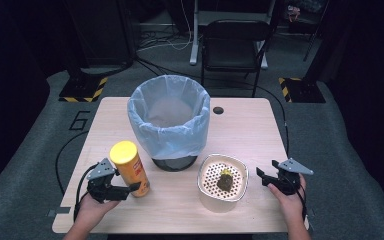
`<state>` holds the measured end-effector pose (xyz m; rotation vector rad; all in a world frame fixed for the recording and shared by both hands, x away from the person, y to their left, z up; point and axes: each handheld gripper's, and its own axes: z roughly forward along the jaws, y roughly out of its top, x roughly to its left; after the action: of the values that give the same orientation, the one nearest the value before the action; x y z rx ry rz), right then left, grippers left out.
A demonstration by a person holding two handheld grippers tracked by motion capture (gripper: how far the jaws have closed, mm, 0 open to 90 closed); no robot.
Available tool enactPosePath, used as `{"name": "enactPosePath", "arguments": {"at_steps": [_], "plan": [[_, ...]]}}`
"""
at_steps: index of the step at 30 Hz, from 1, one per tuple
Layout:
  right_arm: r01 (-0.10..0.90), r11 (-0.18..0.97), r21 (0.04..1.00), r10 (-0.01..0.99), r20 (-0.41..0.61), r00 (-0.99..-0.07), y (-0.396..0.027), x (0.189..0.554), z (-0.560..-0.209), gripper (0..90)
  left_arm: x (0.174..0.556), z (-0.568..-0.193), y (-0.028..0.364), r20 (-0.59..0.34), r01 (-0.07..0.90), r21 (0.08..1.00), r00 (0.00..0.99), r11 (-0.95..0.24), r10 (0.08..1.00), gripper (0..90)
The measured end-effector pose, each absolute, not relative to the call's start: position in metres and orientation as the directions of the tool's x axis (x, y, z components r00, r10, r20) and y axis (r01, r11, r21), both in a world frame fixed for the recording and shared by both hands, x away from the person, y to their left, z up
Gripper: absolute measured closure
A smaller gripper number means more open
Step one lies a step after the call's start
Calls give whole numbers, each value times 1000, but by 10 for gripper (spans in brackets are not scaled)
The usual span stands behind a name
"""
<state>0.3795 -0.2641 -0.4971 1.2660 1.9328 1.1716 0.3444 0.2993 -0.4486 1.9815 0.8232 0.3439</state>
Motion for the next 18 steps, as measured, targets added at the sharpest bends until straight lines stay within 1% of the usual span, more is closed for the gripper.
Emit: {"name": "enactPosePath", "arguments": {"at_steps": [1,5,7,9,12,13,18], "plan": [[437,178,881,912,19,-410,-264,380,-497,268,343,-439,301,-89,414,845,733,-338,675,238],[438,178,881,912,20,-411,-264,379,-497,268,341,-422,304,-90,424,837,730,-345,678,239],[439,179,881,912,19,-409,-264,380,-497,268,340,-406,305,-103,432,837,728,-336,678,239],[438,185,880,910,15,-414,-264,380,-497,268,339,-399,305,-102,430,839,727,-334,679,239],[437,187,880,909,14,-417,-264,380,-497,268,335,-374,303,-87,412,847,730,-335,678,239],[437,187,880,909,14,-417,-264,380,-497,268,335,-374,303,-87,412,847,730,-335,678,240],[440,178,880,912,21,-410,-265,380,-497,268,330,-345,302,-97,392,865,742,-313,663,241]]}}
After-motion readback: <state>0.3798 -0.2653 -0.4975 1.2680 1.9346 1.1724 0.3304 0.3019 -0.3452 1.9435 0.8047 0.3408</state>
